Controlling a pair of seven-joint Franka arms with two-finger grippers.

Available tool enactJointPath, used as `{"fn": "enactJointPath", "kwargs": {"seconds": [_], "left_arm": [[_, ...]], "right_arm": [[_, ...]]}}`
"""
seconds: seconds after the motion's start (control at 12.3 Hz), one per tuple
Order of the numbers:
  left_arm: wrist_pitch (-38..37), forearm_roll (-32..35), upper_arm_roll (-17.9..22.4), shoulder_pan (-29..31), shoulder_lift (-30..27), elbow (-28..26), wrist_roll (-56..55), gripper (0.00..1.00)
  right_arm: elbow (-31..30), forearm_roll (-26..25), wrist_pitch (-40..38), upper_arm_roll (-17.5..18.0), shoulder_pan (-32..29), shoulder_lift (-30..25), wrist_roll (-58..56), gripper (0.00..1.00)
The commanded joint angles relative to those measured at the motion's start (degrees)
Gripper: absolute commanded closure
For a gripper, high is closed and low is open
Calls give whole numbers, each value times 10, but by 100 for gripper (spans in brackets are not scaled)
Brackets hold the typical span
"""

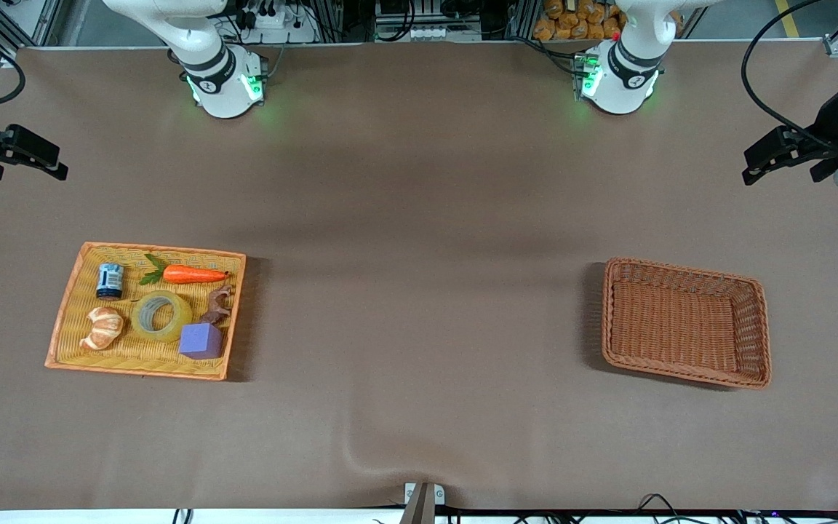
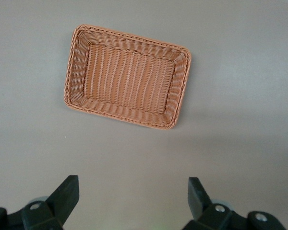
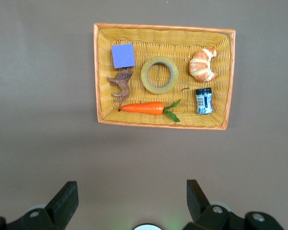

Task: Transfer tape with both arms
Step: 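Reach the right gripper down to the yellow tape roll on the tray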

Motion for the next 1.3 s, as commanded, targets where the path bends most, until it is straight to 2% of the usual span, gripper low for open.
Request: {"fn": "enactJointPath", "kwargs": {"seconds": [0.0,0.24,0.57,0.89,1.14,1.22], "left_arm": [[-8,-6,-4,2,-2,8,1,0],[-8,-3,0,4,-1,15,2,0],[-8,-4,1,4,2,15,7,0],[-19,-4,-1,3,-1,15,9,0],[-26,-10,0,4,-7,28,9,0],[-27,-11,0,4,-7,28,10,0]], "right_arm": [[7,1,-13,-1,1,1,1,0],[3,1,-8,-2,-2,16,1,0],[6,6,46,-3,-30,163,2,0],[4,4,186,-3,-53,313,-2,0],[-8,5,231,-3,-68,375,-47,0],[-25,4,265,-3,-65,378,-47,0]]}}
